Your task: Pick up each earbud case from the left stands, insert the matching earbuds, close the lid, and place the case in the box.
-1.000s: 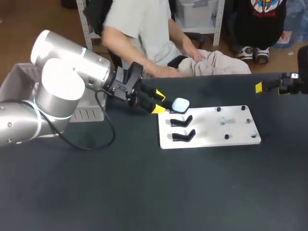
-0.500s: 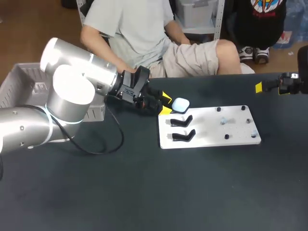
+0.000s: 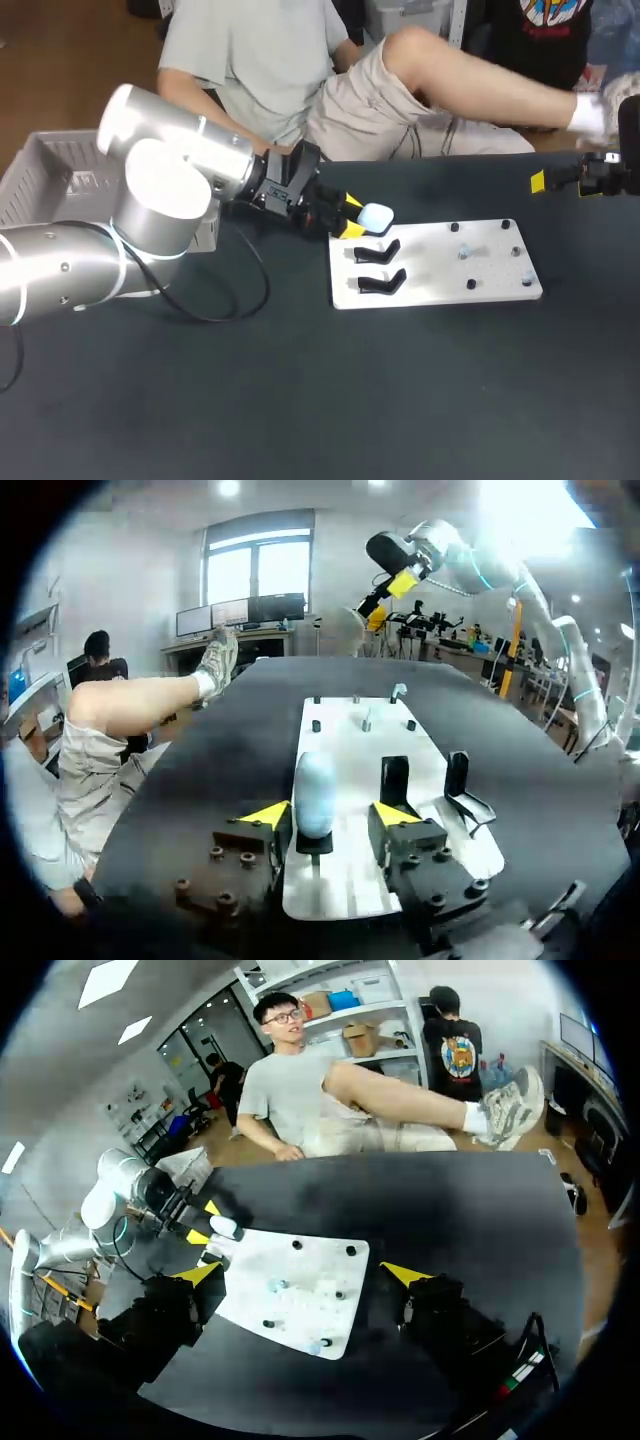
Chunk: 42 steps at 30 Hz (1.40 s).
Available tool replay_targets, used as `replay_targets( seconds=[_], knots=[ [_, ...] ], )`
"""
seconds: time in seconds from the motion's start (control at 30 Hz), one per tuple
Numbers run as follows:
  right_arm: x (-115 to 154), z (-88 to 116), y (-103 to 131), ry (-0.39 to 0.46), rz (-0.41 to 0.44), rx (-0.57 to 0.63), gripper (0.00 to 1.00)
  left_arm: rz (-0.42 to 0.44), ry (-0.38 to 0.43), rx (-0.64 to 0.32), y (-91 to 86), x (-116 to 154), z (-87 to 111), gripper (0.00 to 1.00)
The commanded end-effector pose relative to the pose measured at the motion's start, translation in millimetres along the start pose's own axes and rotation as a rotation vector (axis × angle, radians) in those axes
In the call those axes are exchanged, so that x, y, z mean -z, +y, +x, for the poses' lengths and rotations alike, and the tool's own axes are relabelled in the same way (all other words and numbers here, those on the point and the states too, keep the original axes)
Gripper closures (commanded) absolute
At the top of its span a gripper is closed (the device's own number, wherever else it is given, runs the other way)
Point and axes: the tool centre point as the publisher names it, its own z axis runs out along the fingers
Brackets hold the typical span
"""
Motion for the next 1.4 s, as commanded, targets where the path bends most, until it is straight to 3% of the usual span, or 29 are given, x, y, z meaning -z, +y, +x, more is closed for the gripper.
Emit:
replay_targets(
  seconds=[0.03,1.4],
  knots=[
    [0,0,0,0.0,0.0,0.001,0.0,0.001,-0.006,-0.001,6.0,-6,1.3,0.51],
    [0,0,0,0.0,0.0,0.001,0.0,0.01,-0.043,0.035,15.0,-20,3.1,0.64]
  ],
)
